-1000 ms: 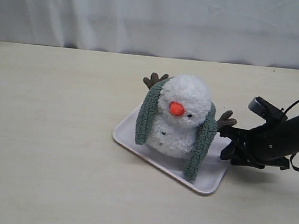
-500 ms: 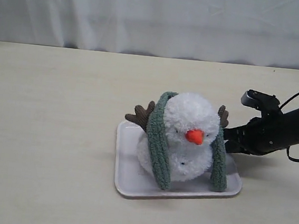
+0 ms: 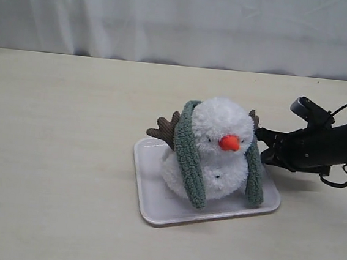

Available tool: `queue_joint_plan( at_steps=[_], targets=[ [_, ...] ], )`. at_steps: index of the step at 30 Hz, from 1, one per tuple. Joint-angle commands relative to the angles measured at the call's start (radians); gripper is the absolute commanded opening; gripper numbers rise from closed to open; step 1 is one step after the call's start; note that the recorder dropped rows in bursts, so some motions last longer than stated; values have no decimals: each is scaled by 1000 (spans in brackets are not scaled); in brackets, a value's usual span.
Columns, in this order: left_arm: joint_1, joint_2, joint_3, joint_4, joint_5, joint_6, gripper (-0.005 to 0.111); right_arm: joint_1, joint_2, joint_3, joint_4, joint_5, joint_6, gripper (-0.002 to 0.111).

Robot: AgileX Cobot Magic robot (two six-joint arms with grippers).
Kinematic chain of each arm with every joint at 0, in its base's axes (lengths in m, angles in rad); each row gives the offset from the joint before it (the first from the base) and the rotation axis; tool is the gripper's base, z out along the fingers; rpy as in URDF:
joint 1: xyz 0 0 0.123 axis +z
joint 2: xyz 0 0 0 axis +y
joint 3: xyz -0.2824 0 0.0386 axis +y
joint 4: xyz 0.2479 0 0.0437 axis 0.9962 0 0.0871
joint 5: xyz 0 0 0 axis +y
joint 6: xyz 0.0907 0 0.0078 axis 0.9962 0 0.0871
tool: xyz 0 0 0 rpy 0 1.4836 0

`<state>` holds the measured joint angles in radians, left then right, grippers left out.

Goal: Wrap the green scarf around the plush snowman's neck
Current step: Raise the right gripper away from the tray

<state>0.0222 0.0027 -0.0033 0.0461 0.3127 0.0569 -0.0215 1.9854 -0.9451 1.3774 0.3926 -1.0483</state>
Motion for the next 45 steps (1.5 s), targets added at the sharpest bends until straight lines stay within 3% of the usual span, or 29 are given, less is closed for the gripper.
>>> queue_joint_plan(
  at_steps=[1,3,10,16,22,27,31,36,40,43,45],
  targets=[
    [1,-3,3,-4,-8,1,0,2,4,41,304,5,-229,4],
    [1,-3,3,-4,-8,1,0,2,4,56,367,21,-348,4],
    [1,-3,3,-4,-8,1,0,0,-97,50,307,-68,-395,5],
    [1,-3,3,-4,-8,1,0,0,-357,51,78,-127,-271,31],
    [1,-3,3,-4,-8,1,0,16,-545,51,46,-74,-271,31],
    [1,-3,3,-4,-8,1,0,175,-659,51,-124,-265,-263,26],
    [1,-3,3,-4,-8,1,0,339,-676,49,-131,-418,-239,25],
    [1,-3,3,-4,-8,1,0,519,-644,49,-122,-673,-441,22],
    [1,-3,3,-4,-8,1,0,651,-594,13,36,-990,-642,11],
    [1,-3,3,-4,-8,1,0,662,-533,-100,367,-1093,-953,4],
    [1,-3,3,-4,-8,1,0,662,-500,-153,367,-1161,-1040,4]
  ],
)
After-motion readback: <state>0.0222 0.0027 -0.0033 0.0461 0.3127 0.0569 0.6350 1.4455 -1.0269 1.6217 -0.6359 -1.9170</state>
